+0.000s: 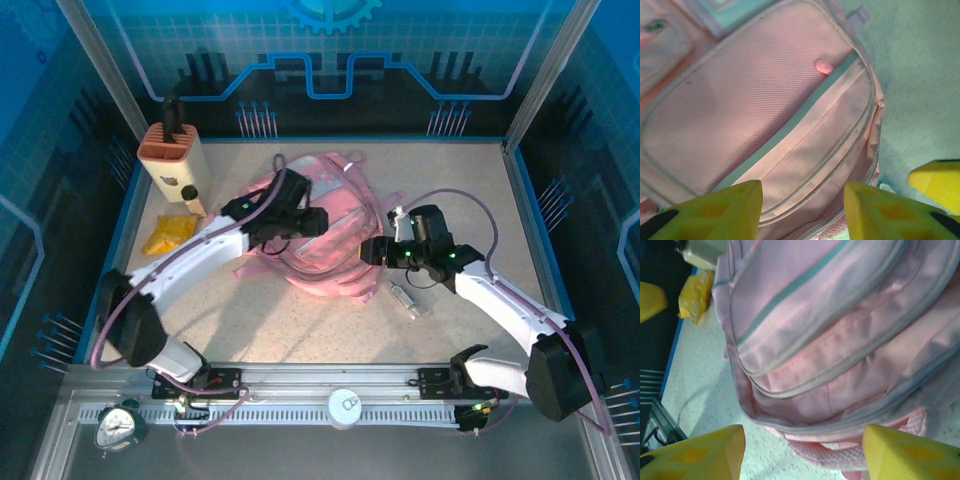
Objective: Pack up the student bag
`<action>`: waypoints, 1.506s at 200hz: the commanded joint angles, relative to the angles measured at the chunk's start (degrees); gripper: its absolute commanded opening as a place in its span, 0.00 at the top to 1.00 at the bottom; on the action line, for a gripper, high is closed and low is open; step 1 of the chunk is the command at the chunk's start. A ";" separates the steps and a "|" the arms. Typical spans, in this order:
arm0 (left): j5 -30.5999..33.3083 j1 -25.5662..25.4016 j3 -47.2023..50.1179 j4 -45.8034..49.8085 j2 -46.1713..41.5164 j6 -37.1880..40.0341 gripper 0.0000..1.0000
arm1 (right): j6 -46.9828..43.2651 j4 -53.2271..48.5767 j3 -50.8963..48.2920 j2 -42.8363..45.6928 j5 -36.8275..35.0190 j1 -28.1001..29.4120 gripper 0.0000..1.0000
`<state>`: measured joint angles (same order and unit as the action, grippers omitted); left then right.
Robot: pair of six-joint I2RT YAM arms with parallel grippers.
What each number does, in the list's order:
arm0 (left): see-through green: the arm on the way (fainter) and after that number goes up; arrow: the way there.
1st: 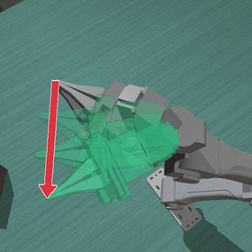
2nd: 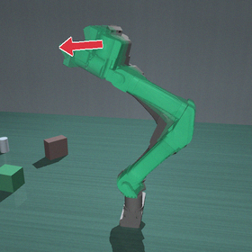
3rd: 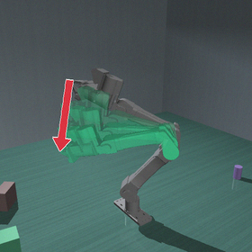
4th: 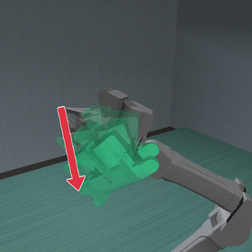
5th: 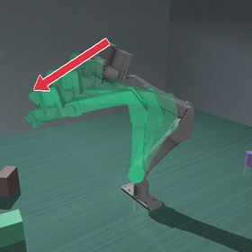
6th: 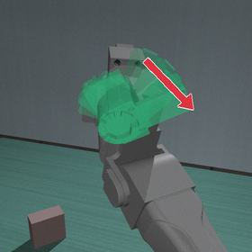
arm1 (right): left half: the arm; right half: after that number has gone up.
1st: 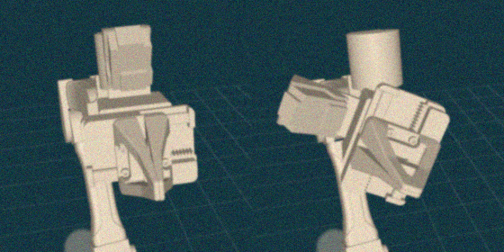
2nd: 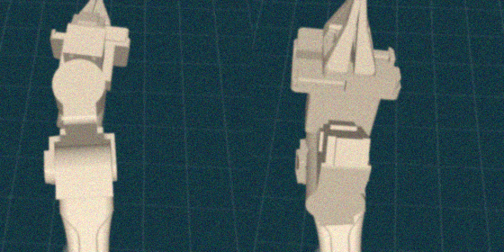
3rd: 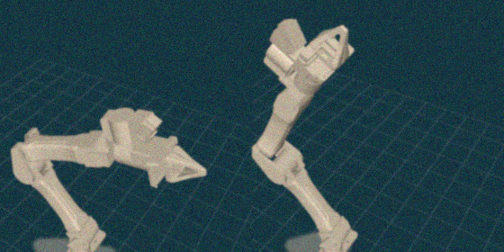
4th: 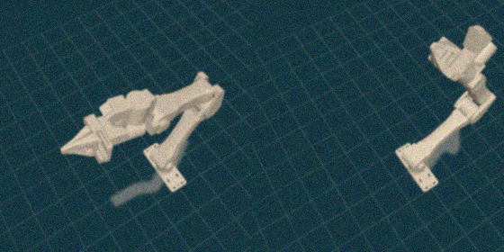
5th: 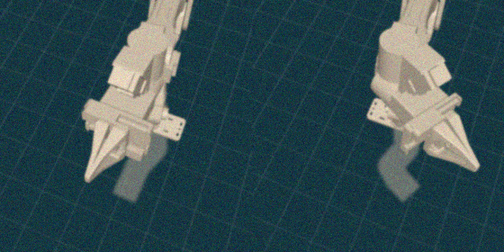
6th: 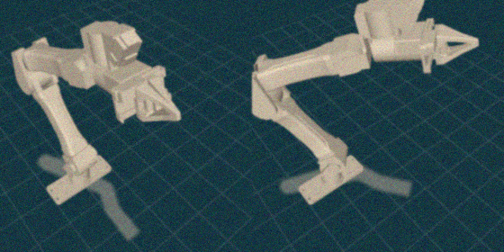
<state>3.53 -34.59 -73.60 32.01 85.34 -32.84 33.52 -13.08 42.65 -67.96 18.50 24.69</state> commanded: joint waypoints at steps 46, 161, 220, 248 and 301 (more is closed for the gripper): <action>-6.24 13.59 19.65 -12.24 -6.28 -14.17 0.48 | 6.00 2.83 -3.35 -1.88 -4.46 10.05 0.35; -6.67 17.85 23.37 -18.53 4.01 -19.60 0.64 | 10.57 9.39 -4.25 -9.59 -4.85 14.50 0.34; -7.69 17.63 27.70 -24.90 4.63 -24.80 0.70 | 11.43 11.73 -4.09 -11.39 -5.21 14.51 0.33; -10.00 17.47 26.06 -26.48 6.55 -24.13 0.78 | 11.71 12.50 -3.71 -13.12 -5.80 14.27 0.33; -10.72 17.03 24.24 -26.08 5.42 -24.46 0.96 | 8.85 11.98 -0.70 -15.98 -7.42 10.34 0.31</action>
<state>-5.04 -17.19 -47.86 6.76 91.20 -56.95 44.25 -1.21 39.48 -82.08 13.26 37.65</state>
